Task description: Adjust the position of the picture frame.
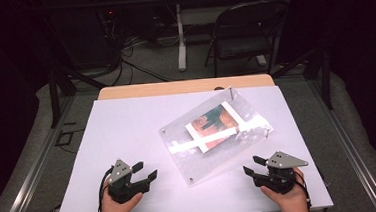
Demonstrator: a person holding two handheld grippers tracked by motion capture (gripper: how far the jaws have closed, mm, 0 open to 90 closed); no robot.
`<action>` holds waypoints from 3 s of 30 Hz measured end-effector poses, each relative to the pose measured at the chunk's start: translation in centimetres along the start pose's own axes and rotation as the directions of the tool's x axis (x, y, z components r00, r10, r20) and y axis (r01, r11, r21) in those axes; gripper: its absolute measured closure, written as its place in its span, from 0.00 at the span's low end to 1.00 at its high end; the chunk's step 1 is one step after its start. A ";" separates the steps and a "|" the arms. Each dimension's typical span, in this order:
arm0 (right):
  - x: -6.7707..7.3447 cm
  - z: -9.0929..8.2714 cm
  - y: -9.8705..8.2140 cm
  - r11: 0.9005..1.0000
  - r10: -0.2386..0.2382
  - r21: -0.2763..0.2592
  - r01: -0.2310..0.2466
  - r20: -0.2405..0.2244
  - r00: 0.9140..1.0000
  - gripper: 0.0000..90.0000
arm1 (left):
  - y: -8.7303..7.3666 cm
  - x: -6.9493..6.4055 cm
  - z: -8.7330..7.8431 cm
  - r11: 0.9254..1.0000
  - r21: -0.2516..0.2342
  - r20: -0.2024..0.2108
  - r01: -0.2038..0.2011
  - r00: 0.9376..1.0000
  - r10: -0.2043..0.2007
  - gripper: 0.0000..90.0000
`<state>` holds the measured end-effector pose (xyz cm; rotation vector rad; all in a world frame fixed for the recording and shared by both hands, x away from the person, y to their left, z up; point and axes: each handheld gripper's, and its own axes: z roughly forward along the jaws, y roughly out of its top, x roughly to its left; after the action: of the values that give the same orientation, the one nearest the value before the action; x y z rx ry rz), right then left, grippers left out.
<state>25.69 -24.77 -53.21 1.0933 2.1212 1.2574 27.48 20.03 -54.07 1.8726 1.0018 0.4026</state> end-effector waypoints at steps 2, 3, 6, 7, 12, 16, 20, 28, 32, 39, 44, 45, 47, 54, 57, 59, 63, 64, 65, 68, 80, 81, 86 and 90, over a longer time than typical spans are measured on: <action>-0.2 -0.1 0.0 1.000 0.013 0.002 -0.013 0.002 1.000 0.53 | 0.0 -0.1 0.0 1.000 -0.005 0.003 -0.007 1.000 0.007 0.39; -0.2 -0.1 0.0 1.000 0.013 0.002 -0.013 0.002 1.000 0.53 | 0.0 -0.1 0.0 1.000 -0.005 0.003 -0.007 1.000 0.007 0.39; -0.4 -0.2 -0.2 0.999 0.034 0.007 -0.034 0.006 0.999 0.55 | 0.1 -0.3 0.1 1.000 -0.002 0.004 -0.016 1.000 0.016 0.38; -0.6 -0.3 -0.2 0.999 0.040 0.002 -0.040 0.017 0.999 0.56 | 0.2 -0.4 0.2 1.000 0.000 0.001 -0.018 1.000 0.018 0.38; -1.2 -0.7 -0.1 0.999 0.043 0.009 -0.043 0.039 0.998 0.59 | 0.2 -0.5 0.1 1.000 0.004 0.009 -0.017 1.000 0.017 0.38; -1.9 -1.0 -0.1 0.999 0.046 0.003 -0.046 0.060 0.997 0.60 | 0.1 -0.4 0.0 1.000 0.012 0.006 -0.019 1.000 0.019 0.38; -2.5 -1.2 0.0 0.999 0.045 0.015 -0.046 0.068 0.997 0.60 | 0.1 -0.4 0.0 1.000 0.011 0.008 -0.016 1.000 0.016 0.38; -4.9 -1.6 0.0 0.995 0.100 0.008 -0.102 0.106 0.989 0.62 | 0.0 -0.2 -0.2 1.000 -0.012 0.039 0.015 0.999 -0.014 0.40; -5.5 -1.6 0.0 0.995 0.100 0.002 -0.101 0.114 0.988 0.62 | 0.1 -0.2 -0.3 1.000 -0.016 0.050 0.015 0.999 -0.014 0.41; -7.4 -1.0 0.2 0.994 0.100 0.032 -0.105 0.142 0.985 0.66 | 0.1 -0.5 -0.4 1.000 -0.030 0.064 -0.002 0.998 0.004 0.41; -9.1 0.0 0.1 0.992 0.100 0.058 -0.112 0.180 0.979 0.69 | 0.1 -0.4 -0.4 0.999 -0.033 0.068 -0.011 0.998 0.013 0.41; -9.4 0.2 0.1 0.991 0.102 0.066 -0.116 0.181 0.978 0.69 | 0.1 -0.4 -0.4 0.999 -0.031 0.069 -0.007 0.998 0.009 0.42; -9.6 0.4 0.0 0.991 0.106 0.064 -0.120 0.182 0.977 0.70 | 0.1 -0.4 -0.4 1.000 -0.027 0.070 -0.007 0.997 0.009 0.42; -11.4 2.3 0.0 0.986 0.134 0.071 -0.149 0.174 0.975 0.77 | 0.1 -0.5 -0.3 1.000 -0.019 0.084 -0.011 0.996 0.013 0.43; -11.6 3.0 0.1 0.988 0.115 0.080 -0.131 0.181 0.977 0.78 | 0.1 -0.5 -0.3 1.000 -0.017 0.088 -0.006 0.996 0.007 0.43; -11.8 3.5 0.1 0.988 0.109 0.090 -0.128 0.190 0.976 0.78 | 0.1 -0.5 -0.3 1.000 -0.017 0.087 -0.006 0.996 0.007 0.43; -12.4 4.2 0.1 0.986 0.125 0.088 -0.145 0.196 0.972 0.78 | 0.1 -0.4 -0.3 1.000 -0.013 0.089 -0.009 0.996 0.010 0.43; -12.5 4.3 0.1 0.985 0.127 0.090 -0.146 0.192 0.973 0.78 | 0.0 -0.4 -0.2 1.000 -0.015 0.091 -0.007 0.996 0.008 0.43; -12.6 4.5 0.1 0.984 0.132 0.090 -0.151 0.191 0.973 0.79 | 0.0 -0.4 -0.2 1.000 -0.015 0.092 -0.006 0.996 0.008 0.43; -12.7 4.8 0.2 0.984 0.126 0.097 -0.146 0.186 0.974 0.80 | 0.0 -0.4 -0.2 1.000 -0.014 0.093 -0.005 0.996 0.007 0.44; -13.0 6.5 0.9 0.986 0.120 0.092 -0.137 0.166 0.979 0.84 | 0.0 -0.6 -0.2 1.000 -0.009 0.111 -0.003 0.994 0.004 0.46; -13.1 6.5 0.9 0.986 0.125 0.089 -0.141 0.161 0.979 0.84 | 0.1 -0.7 -0.2 1.000 -0.005 0.112 -0.006 0.994 0.006 0.46; -13.3 6.7 0.8 0.986 0.136 0.077 -0.149 0.150 0.979 0.88 | 0.1 -0.9 -0.2 1.000 -0.006 0.121 -0.021 0.992 0.021 0.46; -13.0 6.6 0.9 0.988 0.117 0.085 -0.132 0.166 0.979 0.90 | 0.1 -0.9 -0.2 1.000 0.001 0.143 -0.007 0.990 0.006 0.49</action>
<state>38.37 -31.53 -55.95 1.3403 2.0362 1.0903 26.87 19.42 -53.73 1.8784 0.8999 0.2669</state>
